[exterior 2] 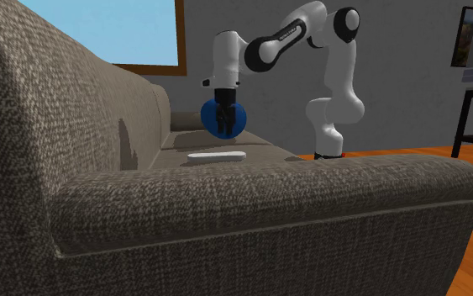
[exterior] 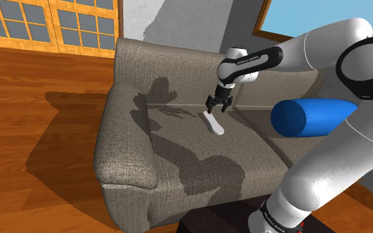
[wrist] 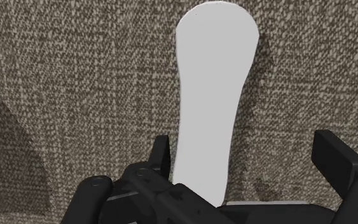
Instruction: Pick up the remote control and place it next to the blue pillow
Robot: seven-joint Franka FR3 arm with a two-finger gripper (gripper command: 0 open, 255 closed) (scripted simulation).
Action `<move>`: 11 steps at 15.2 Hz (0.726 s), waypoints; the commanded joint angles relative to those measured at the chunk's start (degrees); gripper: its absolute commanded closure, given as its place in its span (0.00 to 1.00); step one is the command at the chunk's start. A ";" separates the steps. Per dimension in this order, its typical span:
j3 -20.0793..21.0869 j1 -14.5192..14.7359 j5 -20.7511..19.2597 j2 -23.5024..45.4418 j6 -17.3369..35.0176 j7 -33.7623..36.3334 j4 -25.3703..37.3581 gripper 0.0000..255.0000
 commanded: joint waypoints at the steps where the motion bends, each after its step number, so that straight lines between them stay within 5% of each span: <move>1: -1.10 -0.60 1.68 4.52 1.83 -0.97 1.90 0.00; 11: -1.60 -1.17 4.34 11.46 8.67 -2.48 1.19 0.00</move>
